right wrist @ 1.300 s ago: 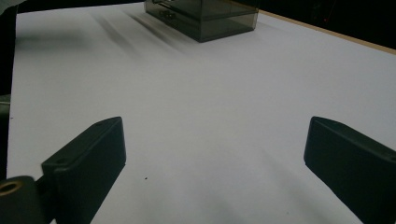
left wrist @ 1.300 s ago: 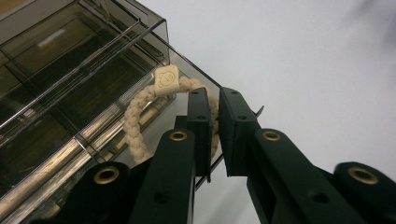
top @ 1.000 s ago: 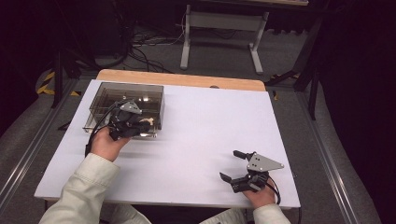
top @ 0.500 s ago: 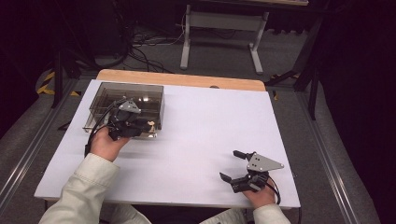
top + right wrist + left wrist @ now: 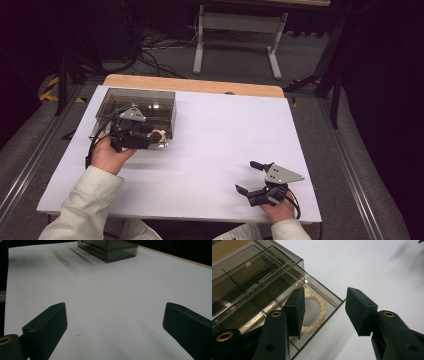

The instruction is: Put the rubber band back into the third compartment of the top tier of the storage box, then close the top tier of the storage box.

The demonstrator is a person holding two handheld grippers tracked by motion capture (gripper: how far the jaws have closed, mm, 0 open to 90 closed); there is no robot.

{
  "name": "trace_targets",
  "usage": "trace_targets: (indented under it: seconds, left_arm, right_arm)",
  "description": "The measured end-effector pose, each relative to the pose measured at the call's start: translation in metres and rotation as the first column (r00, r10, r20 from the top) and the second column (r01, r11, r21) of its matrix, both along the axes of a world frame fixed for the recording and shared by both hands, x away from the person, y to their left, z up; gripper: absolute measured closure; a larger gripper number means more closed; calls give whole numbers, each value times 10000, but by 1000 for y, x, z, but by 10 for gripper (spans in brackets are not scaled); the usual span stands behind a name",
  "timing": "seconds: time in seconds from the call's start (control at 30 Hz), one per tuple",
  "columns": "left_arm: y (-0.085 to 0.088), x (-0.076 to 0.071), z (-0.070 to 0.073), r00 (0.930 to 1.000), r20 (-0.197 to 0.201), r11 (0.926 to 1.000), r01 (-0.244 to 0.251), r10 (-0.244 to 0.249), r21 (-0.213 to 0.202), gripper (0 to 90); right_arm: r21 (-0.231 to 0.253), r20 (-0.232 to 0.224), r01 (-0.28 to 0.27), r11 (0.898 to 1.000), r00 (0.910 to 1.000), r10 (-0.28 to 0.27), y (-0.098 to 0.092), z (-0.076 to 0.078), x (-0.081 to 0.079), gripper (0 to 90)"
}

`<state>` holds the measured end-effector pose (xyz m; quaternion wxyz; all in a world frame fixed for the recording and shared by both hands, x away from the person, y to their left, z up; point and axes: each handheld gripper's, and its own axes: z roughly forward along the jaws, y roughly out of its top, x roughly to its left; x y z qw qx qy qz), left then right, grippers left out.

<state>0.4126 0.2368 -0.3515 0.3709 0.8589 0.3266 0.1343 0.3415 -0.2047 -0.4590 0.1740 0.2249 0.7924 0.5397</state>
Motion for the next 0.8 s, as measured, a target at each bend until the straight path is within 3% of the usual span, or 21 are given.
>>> trace_targets:
  seconds: [0.53, 0.8]
  left_arm:
    - [20, -15, 9, 9997, 246, 9997, 22, -15, -251, 429]
    - [32, -21, 9, 9997, 122, 9973, 214, -206, -709, 374]
  right_arm:
    - [13, 32, 4, 10000, 10000, -4, 0, 0, 0, 60]
    - [18, 21, 19, 10000, 10000, -19, 0, 0, 0, 60]
